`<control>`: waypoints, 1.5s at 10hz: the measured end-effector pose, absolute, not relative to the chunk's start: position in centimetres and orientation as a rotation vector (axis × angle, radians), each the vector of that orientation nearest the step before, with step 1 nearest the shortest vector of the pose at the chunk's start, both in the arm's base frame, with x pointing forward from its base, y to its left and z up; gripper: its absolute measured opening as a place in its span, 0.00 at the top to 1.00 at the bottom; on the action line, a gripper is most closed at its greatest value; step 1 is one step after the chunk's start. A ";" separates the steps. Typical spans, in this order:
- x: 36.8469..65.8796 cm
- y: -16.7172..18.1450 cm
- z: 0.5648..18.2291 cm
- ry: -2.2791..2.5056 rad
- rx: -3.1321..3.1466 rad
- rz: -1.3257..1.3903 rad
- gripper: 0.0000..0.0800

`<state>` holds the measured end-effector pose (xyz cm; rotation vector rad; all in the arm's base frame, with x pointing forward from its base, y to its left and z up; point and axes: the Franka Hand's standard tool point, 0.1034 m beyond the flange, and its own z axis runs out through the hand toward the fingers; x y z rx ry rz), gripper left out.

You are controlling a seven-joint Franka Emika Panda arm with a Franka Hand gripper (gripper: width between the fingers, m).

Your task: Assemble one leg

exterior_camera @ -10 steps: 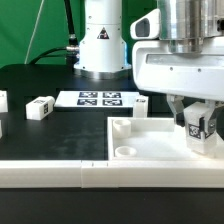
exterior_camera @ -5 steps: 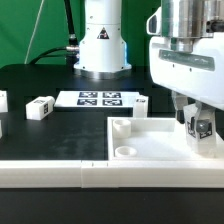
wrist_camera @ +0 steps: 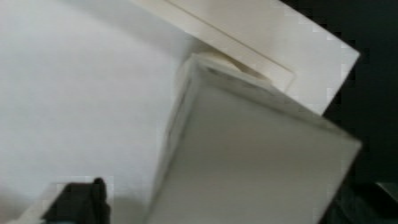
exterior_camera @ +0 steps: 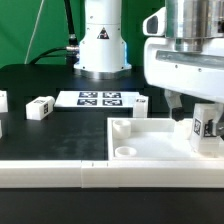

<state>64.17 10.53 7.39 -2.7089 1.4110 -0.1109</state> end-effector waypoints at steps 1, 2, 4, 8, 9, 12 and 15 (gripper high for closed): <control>64.1 10.7 7.4 1.259 -2.786 -0.117 0.20; 64.1 10.7 7.4 1.074 -2.869 -0.126 0.19; 64.2 11.0 7.4 0.711 -2.995 -0.143 0.19; 64.3 11.2 7.7 0.106 -3.112 -0.136 0.19; 64.2 11.3 7.7 0.031 -3.116 -0.139 0.19; 64.3 11.2 7.7 -0.035 -3.118 -0.138 0.36; 64.2 11.2 7.6 -0.013 -3.117 -0.137 0.64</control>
Offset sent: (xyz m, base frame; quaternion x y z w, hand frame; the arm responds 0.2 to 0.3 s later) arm -0.0018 0.0114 0.0054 -0.0219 -0.0030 -0.2951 0.9552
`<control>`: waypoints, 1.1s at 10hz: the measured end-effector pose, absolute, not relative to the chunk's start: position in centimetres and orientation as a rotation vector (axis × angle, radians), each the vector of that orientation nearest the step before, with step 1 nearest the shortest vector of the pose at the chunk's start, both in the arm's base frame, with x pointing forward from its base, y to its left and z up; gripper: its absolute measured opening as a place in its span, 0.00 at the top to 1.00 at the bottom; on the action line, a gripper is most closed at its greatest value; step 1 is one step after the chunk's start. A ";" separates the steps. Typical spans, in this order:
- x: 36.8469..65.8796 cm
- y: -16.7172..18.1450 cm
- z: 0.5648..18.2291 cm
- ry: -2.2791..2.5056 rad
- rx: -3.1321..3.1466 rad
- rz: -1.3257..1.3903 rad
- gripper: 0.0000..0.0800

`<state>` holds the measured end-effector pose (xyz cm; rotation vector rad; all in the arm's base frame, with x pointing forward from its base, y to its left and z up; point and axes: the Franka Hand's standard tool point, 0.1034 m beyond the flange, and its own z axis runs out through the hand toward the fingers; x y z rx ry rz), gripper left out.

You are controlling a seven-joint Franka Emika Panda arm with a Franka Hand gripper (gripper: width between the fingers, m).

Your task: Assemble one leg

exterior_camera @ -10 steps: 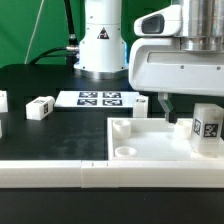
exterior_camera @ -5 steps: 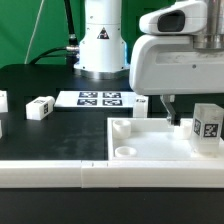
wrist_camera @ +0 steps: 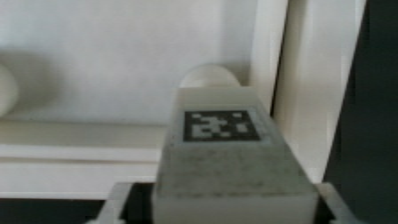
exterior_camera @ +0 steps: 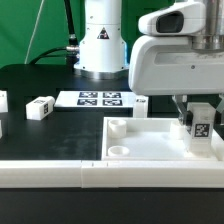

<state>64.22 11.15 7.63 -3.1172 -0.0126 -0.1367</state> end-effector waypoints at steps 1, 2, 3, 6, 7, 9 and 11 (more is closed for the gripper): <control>64.2 11.2 7.6 0.040 -3.116 -0.135 0.64; 64.2 11.0 7.5 0.100 -3.112 -0.136 0.64; 64.3 10.6 7.4 0.241 -3.102 -0.138 0.64; 64.3 10.1 7.3 0.795 -2.980 -0.120 0.64; 64.3 10.0 7.3 1.011 -2.910 -0.112 0.64; 64.3 9.7 7.2 1.394 -2.725 -0.089 0.64; 64.1 9.5 7.2 1.679 -2.562 -0.066 0.64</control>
Offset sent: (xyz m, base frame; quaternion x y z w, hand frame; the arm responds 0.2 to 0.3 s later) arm 0.0023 -0.0176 -0.0061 0.0040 0.0072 0.3178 0.9481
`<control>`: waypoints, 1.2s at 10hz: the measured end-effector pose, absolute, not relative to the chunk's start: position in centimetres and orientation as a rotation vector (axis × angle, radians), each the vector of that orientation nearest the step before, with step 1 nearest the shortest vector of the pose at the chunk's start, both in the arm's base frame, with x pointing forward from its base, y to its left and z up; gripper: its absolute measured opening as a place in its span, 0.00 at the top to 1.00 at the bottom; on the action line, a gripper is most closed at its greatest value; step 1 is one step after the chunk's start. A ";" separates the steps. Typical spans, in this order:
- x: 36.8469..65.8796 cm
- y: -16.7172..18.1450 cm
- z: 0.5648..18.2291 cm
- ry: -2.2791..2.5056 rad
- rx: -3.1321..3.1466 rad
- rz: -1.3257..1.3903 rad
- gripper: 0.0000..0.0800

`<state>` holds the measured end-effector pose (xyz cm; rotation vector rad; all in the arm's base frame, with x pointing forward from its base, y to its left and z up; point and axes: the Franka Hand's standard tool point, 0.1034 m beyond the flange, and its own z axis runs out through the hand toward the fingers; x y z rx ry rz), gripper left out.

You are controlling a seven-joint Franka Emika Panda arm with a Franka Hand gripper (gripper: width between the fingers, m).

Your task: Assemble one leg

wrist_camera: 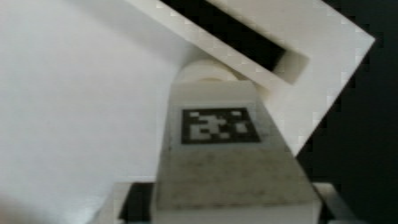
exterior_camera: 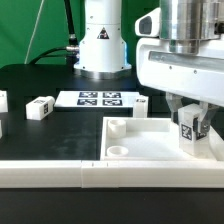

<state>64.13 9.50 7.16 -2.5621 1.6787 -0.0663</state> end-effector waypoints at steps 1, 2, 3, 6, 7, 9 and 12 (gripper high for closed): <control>64.0 9.5 7.1 1.827 -2.457 -0.050 0.64; 64.0 9.5 7.1 1.931 -2.378 -0.038 0.64; 63.9 9.5 7.1 2.057 -2.271 -0.023 0.64; 63.8 9.7 7.1 2.128 -2.201 -0.006 0.63; 63.8 9.7 7.0 2.085 -2.244 -0.007 0.63; 63.8 9.8 7.2 2.007 -2.309 -0.011 0.24; 63.9 10.4 7.5 1.487 -2.676 -0.032 0.20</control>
Offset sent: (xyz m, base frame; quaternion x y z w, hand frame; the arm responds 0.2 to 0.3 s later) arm 0.0029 -0.0003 -0.0038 -0.0126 0.0057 0.1543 0.9879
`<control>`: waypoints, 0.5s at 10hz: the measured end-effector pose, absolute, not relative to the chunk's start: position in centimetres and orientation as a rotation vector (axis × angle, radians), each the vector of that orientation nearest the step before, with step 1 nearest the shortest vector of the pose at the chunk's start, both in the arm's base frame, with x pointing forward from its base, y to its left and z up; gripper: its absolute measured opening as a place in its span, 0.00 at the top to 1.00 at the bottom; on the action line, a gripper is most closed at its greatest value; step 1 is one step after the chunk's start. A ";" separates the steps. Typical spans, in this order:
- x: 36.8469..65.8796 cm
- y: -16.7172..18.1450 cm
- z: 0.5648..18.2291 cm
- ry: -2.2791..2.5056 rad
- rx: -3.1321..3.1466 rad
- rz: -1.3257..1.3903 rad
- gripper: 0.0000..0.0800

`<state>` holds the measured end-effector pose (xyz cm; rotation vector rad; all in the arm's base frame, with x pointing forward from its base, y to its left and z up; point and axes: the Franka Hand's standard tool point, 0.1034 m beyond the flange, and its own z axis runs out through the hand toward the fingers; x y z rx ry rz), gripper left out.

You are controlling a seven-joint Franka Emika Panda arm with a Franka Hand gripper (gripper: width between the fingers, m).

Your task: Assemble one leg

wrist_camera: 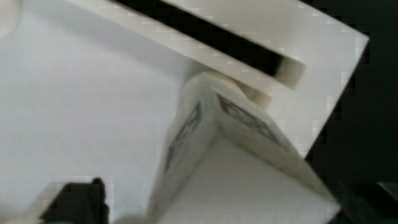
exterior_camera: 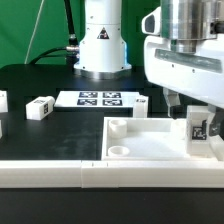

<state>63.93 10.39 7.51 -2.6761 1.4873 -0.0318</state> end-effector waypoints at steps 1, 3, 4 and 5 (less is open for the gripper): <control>63.9 10.8 7.5 1.351 -2.753 -0.040 0.19; 63.9 11.1 7.5 1.036 -2.888 -0.052 0.19; 63.8 11.1 7.3 0.883 -2.941 -0.059 0.19; 63.8 10.9 7.2 0.717 -2.988 -0.073 0.19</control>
Offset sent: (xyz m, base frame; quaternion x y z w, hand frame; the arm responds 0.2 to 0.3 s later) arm 0.0043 0.0133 -0.0021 -0.0060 -0.0179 -0.2647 0.9641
